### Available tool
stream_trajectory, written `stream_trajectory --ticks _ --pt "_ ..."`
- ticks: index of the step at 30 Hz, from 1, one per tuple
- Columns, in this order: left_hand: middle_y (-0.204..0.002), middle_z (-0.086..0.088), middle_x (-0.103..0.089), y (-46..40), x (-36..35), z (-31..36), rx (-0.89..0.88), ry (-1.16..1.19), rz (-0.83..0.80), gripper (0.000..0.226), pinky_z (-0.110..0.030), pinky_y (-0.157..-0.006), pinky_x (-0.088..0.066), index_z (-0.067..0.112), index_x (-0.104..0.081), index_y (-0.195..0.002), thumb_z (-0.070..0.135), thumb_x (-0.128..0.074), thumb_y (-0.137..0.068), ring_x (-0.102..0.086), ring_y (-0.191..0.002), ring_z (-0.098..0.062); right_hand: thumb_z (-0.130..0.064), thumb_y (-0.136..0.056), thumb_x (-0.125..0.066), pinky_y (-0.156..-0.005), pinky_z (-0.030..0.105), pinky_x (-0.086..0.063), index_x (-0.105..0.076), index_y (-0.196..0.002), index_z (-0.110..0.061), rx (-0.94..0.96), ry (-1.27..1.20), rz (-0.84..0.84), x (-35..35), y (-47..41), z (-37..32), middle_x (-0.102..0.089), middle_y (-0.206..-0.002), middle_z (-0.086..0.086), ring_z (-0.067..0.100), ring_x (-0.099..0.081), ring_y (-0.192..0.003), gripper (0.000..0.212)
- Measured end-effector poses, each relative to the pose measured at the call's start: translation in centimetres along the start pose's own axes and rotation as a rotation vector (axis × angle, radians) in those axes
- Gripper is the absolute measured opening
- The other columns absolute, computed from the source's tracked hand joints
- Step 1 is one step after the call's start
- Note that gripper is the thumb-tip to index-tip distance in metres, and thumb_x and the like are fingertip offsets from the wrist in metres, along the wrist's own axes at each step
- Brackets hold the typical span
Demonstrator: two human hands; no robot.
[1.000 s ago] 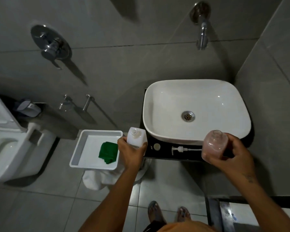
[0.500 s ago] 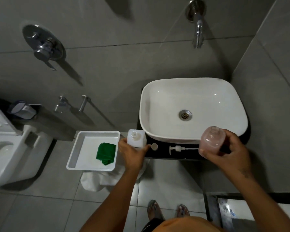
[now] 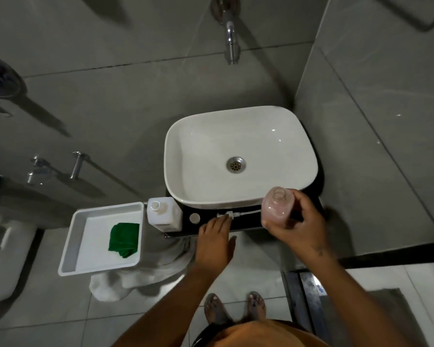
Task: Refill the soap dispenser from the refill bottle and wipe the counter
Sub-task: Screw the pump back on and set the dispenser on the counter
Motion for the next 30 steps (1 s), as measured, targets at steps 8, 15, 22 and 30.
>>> stream_trajectory --ticks 8,15,22,30 --pt "-0.111 -0.007 -0.073 -4.3 -4.0 -1.2 -0.171 -0.252 -0.166 0.051 -0.040 -0.079 -0.056 0.015 -0.069 -0.121 0.014 -0.066 -0.070 -0.069 -0.101 -0.031 -0.023 -0.054 -0.094 -0.083 0.026 -0.057 -0.057 -0.113 -0.046 0.026 0.014 0.058 2.1 -0.1 0.5 -0.063 -0.115 -0.022 0.003 -0.061 -0.110 0.073" --pt "-0.089 -0.001 -0.068 -3.0 -3.2 -1.3 -0.132 -0.052 -0.060 0.035 -0.035 -0.068 -0.052 0.026 -0.070 -0.110 0.017 -0.076 -0.077 -0.066 -0.084 -0.029 -0.030 -0.053 -0.094 -0.092 0.035 -0.057 -0.056 -0.122 -0.039 -0.017 0.040 0.039 3.7 -0.1 1.9 -0.063 -0.121 -0.017 0.004 -0.060 -0.113 0.079" --pt "-0.083 0.010 -0.072 2.6 5.5 -0.1 0.275 0.767 0.112 0.021 -0.016 -0.065 -0.050 0.042 -0.072 -0.101 0.030 -0.071 -0.085 -0.064 -0.069 -0.005 -0.017 -0.055 -0.094 -0.088 0.033 -0.059 -0.059 -0.119 -0.036 -0.016 0.016 0.045 3.9 0.2 2.7 -0.065 -0.116 -0.019 0.003 -0.062 -0.109 0.075" --pt "-0.079 0.007 -0.079 0.9 20.7 1.5 0.165 0.837 -0.082 0.029 -0.017 -0.070 -0.055 0.028 -0.083 -0.096 0.006 -0.086 -0.078 -0.069 -0.069 0.000 -0.027 -0.055 -0.094 -0.086 0.020 -0.054 -0.058 -0.120 -0.033 0.039 0.036 0.008 2.5 -0.1 2.2 -0.064 -0.119 -0.016 0.004 -0.061 -0.111 0.075"
Point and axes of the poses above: each hand's wrist, its own y-axis away from the middle knuckle, its own x-axis out of the back of the hand, z = x × y, the point moved 3 cm from there along -y, towards the middle knuckle
